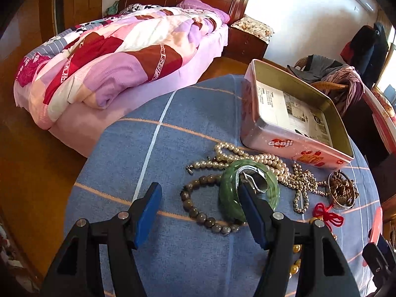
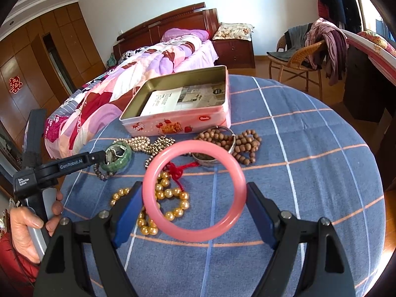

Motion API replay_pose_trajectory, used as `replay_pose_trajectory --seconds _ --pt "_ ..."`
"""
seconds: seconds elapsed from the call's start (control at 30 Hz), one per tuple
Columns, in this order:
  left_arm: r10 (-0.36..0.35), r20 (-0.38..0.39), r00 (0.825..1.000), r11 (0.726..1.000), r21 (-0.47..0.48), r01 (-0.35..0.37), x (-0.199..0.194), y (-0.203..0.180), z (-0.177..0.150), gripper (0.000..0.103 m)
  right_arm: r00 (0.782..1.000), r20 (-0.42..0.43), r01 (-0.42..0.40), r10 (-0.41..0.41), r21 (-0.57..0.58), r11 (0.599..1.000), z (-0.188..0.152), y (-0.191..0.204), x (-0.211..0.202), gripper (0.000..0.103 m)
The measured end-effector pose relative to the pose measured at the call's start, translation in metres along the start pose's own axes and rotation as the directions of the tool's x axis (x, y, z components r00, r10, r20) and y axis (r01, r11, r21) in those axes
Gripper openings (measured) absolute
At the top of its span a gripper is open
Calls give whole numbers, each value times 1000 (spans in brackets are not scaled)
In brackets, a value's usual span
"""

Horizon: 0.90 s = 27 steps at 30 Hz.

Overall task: Organize jewelry
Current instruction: 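Close the left tool on the green jade bangle and lift it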

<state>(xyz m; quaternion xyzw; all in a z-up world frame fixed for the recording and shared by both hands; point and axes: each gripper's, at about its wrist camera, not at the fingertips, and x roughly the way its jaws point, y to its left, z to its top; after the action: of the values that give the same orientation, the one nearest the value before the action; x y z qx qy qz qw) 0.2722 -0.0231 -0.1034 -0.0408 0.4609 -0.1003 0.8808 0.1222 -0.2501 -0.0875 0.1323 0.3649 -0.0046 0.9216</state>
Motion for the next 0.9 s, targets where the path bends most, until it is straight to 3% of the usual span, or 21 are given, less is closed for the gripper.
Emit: replay_pose_trajectory --seconds 0.03,0.07,0.1,0.27,0.43,0.53,0.73,0.9 --pt "-16 -1 1000 1000 -6 16 -1 1 0 39 1000 -2 0 0 3 1000 0 0 0 84" --pt "-55 -8 998 998 -16 55 -2 1 0 11 1000 -2 1 -1 8 1000 0 -1 1 84" --pt "-66 -23 998 998 -19 66 -1 1 0 6 1000 -1 -1 1 12 1000 0 -2 1 84" --pt "-27 -15 1000 999 26 27 5 -5 -2 7 1000 6 -3 3 25 1000 0 -3 -2 84" --pt "-73 -18 997 997 27 74 12 -5 0 7 1000 4 -1 0 31 1000 0 -3 -3 84" --pt "-114 -23 993 989 91 116 10 -15 -3 7 1000 6 5 -6 42 999 -1 -4 -6 84" --pt "-148 35 988 978 154 141 -19 -27 -15 7 1000 28 13 -14 44 999 0 -3 -16 84" --pt "-197 106 975 969 172 177 -57 -27 -23 7 999 38 6 -8 54 999 -2 -3 -21 84"
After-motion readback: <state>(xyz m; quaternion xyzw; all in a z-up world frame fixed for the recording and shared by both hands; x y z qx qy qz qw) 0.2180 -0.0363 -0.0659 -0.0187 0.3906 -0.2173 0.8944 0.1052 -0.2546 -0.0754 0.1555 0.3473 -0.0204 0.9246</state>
